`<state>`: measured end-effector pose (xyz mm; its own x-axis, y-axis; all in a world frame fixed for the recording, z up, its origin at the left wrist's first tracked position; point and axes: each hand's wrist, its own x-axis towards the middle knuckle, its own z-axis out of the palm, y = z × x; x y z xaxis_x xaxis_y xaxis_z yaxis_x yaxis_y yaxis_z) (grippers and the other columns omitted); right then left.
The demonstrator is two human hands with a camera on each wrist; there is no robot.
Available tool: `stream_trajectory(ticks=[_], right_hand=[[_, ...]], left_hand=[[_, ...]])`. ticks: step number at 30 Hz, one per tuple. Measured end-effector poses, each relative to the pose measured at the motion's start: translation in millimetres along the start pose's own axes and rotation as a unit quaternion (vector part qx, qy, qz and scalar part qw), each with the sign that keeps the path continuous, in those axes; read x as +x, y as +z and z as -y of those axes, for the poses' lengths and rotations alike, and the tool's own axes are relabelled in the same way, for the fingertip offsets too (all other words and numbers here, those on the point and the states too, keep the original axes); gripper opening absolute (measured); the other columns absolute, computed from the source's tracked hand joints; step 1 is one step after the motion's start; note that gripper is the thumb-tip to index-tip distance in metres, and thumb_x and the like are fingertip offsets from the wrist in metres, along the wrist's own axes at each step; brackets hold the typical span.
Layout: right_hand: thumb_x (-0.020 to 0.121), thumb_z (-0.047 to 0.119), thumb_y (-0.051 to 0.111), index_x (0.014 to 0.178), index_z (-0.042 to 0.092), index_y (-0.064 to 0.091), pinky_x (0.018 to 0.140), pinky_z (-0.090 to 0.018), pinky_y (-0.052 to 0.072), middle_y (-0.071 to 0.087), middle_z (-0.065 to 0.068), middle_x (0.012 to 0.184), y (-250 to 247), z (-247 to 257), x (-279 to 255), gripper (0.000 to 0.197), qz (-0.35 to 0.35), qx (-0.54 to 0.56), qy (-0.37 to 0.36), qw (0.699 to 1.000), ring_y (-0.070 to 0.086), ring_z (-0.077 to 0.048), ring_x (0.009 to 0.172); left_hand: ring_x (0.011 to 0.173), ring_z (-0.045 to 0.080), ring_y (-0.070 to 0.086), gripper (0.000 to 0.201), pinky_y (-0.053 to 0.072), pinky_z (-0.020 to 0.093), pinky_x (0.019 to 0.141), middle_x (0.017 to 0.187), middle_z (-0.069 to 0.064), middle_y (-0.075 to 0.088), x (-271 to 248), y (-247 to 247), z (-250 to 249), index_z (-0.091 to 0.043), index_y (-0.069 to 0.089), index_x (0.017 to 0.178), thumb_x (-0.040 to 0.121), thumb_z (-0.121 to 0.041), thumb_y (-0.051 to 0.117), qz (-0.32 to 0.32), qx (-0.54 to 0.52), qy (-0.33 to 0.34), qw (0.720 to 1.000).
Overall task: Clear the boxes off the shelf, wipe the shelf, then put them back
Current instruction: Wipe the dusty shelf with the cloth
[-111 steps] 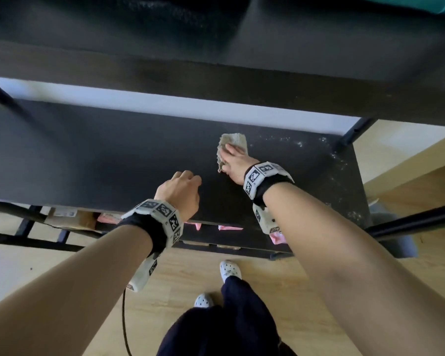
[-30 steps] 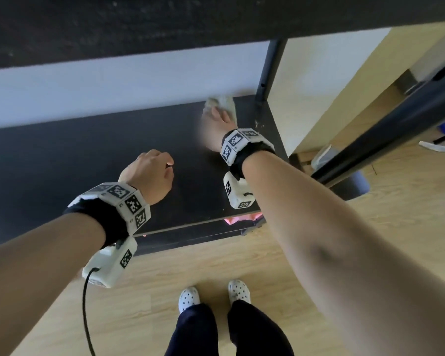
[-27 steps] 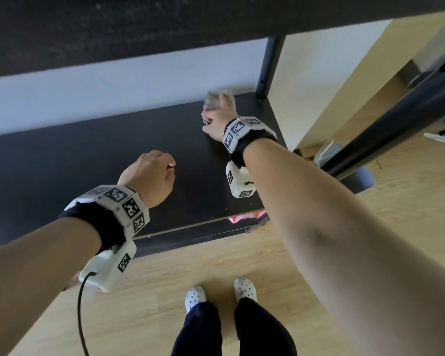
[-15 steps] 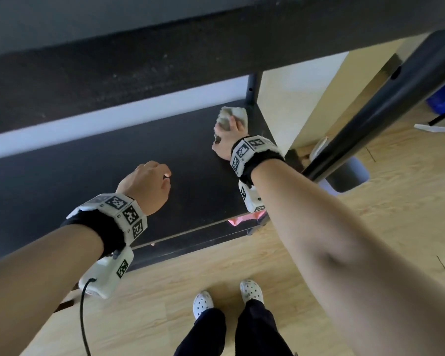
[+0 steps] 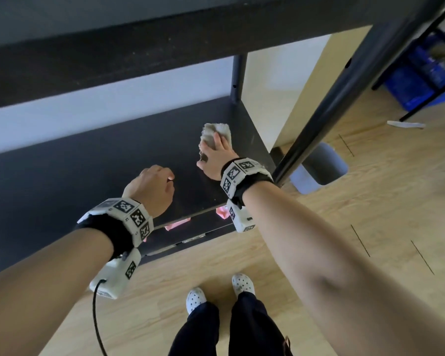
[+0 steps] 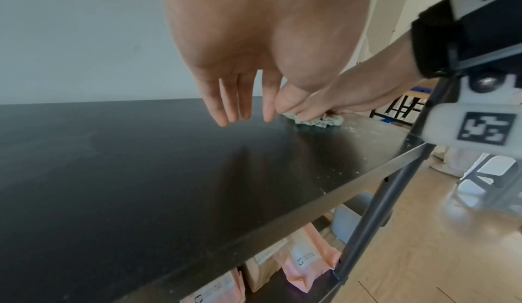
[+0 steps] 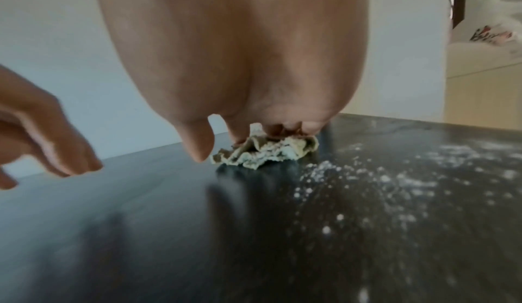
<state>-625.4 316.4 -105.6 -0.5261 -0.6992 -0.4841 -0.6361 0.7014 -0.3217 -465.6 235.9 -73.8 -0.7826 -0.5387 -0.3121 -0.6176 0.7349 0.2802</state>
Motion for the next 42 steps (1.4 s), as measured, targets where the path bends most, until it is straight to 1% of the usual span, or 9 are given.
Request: stream_trajectory(ticks=[3,7,10,18,23,27,31,35,42], right_hand=[[0.099,0.033,0.036,0.152,0.021,0.01,0.12,-0.042,0.007,-0.015,-0.008,0.16,-9,-10,11,0.061,-0.022,-0.037,0.001,0.999,-0.009,-0.027,0.149],[0.099,0.037,0.034,0.153,0.019,0.005,0.122,-0.043,0.008,-0.013,-0.006,0.161,-15,-35,2,0.064,-0.045,0.011,0.11,0.993,-0.001,-0.027,0.149],[0.098,0.042,0.035,0.153,0.017,0.0,0.122,-0.043,0.009,-0.012,-0.009,0.161,-2,-36,-19,0.07,-0.038,-0.008,0.144,0.989,-0.001,-0.028,0.149],[0.1,0.041,0.031,0.153,0.016,0.002,0.121,-0.038,0.001,-0.013,-0.008,0.161,27,4,-32,0.066,0.001,-0.007,0.003,1.0,-0.007,-0.026,0.149],[0.1,0.041,0.031,0.153,0.016,0.001,0.12,-0.044,0.009,-0.014,-0.009,0.16,7,-20,-29,0.066,-0.023,0.019,0.112,0.993,-0.004,-0.027,0.149],[0.099,0.045,0.032,0.153,0.01,-0.004,0.122,-0.039,0.002,-0.014,-0.014,0.16,17,-23,-49,0.073,-0.012,0.017,0.156,0.987,-0.005,-0.029,0.149],[0.098,0.043,0.033,0.152,0.016,-0.007,0.122,-0.045,0.003,-0.02,-0.008,0.159,48,-10,-77,0.072,0.027,0.025,0.049,0.998,-0.014,-0.025,0.148],[0.1,0.039,0.034,0.152,0.013,-0.003,0.121,-0.038,-0.001,-0.017,-0.009,0.16,57,-4,-82,0.07,0.005,0.001,-0.012,1.0,-0.012,-0.025,0.149],[0.096,0.049,0.039,0.151,0.006,-0.01,0.122,-0.042,0.005,-0.012,-0.016,0.16,31,-24,-75,0.085,-0.034,0.043,0.166,0.985,-0.005,-0.03,0.149]], left_hand=[[0.115,0.025,0.053,0.03,0.046,0.043,0.096,0.126,0.005,0.057,-3,4,-1,-0.013,0.06,0.117,0.094,-0.019,0.041,0.002,-0.002,0.002,1.0],[0.114,0.026,0.054,0.03,0.046,0.042,0.095,0.125,0.006,0.057,-10,8,3,-0.013,0.059,0.118,0.095,-0.019,0.041,-0.001,-0.004,0.003,1.0],[0.113,0.024,0.054,0.03,0.047,0.042,0.094,0.124,0.005,0.057,-16,8,5,-0.013,0.06,0.117,0.095,-0.019,0.041,-0.004,-0.012,0.002,1.0],[0.116,0.022,0.052,0.031,0.049,0.043,0.093,0.126,0.003,0.055,-22,8,4,-0.014,0.057,0.12,0.095,-0.02,0.04,0.01,-0.001,0.02,1.0],[0.116,0.021,0.052,0.031,0.049,0.041,0.093,0.128,0.002,0.054,-23,12,3,-0.014,0.056,0.122,0.095,-0.019,0.041,0.016,0.003,0.026,1.0],[0.115,0.021,0.052,0.031,0.05,0.041,0.091,0.125,0.003,0.056,-25,16,3,-0.013,0.057,0.12,0.095,-0.017,0.04,0.008,0.003,0.043,0.999],[0.114,0.02,0.052,0.03,0.05,0.041,0.091,0.124,0.003,0.057,-24,17,-7,-0.012,0.058,0.119,0.095,-0.018,0.04,0.002,-0.009,0.061,0.998],[0.115,0.019,0.051,0.03,0.049,0.041,0.093,0.124,0.002,0.056,-24,20,-14,-0.013,0.057,0.12,0.095,-0.018,0.04,0.003,-0.013,0.075,0.997],[0.112,0.019,0.054,0.029,0.05,0.039,0.092,0.124,0.002,0.057,-30,23,-14,-0.014,0.057,0.119,0.096,-0.016,0.039,-0.001,-0.01,0.08,0.997]])
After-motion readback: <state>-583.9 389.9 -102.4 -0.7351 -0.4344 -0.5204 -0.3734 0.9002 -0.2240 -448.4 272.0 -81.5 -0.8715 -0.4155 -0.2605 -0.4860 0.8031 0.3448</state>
